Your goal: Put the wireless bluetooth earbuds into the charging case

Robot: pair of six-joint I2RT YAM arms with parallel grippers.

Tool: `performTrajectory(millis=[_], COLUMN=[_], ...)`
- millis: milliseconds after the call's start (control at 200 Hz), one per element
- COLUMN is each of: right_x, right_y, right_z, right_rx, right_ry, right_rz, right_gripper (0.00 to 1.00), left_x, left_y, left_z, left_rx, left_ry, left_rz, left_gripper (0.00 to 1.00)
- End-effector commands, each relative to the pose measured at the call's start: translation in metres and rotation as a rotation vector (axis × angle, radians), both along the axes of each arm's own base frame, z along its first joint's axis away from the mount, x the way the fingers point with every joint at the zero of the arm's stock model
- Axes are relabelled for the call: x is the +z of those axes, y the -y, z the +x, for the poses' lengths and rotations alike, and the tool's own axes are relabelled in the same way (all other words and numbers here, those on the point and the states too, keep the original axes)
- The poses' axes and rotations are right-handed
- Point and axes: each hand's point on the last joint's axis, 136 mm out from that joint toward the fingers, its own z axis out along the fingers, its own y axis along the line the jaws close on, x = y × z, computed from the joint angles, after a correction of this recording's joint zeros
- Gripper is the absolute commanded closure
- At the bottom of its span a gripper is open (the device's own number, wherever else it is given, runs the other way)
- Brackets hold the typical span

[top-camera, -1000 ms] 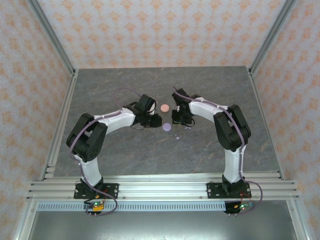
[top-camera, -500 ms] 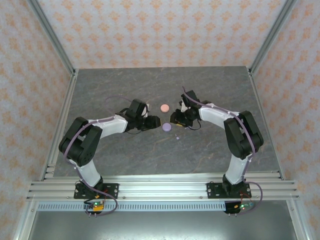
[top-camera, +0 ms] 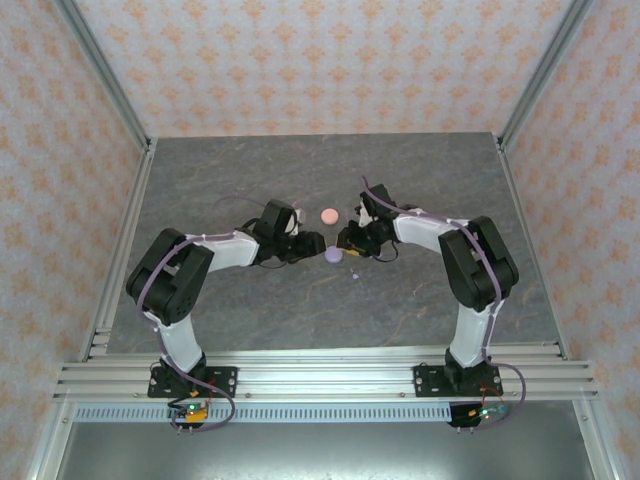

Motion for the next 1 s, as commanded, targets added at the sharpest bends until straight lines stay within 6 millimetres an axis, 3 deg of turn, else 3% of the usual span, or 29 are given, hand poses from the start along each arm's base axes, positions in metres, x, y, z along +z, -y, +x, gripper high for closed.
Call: performTrajectory(millis=[0, 511, 996], right_x=[-0.004, -0.01, 0.004], right_y=[-0.002, 0.001, 0.005], right_z=[0.002, -0.002, -0.003], right_rx=[-0.004, -0.028, -0.049], right_ry=[-0.005, -0.018, 0.008], right_rz=[0.013, 0.008, 0.014], right_gripper=[0.69, 0.75, 0.73], left_x=[0.0, -0.01, -0.013], left_y=[0.004, 0.031, 0.022], left_z=[0.002, 0.0, -0.006], left_rx=[-0.003, -0.034, 0.01], left_ry=[0.0, -0.037, -0.028], left_rz=[-0.036, -0.097, -0.049], left_gripper=[0.46, 0.51, 0.52])
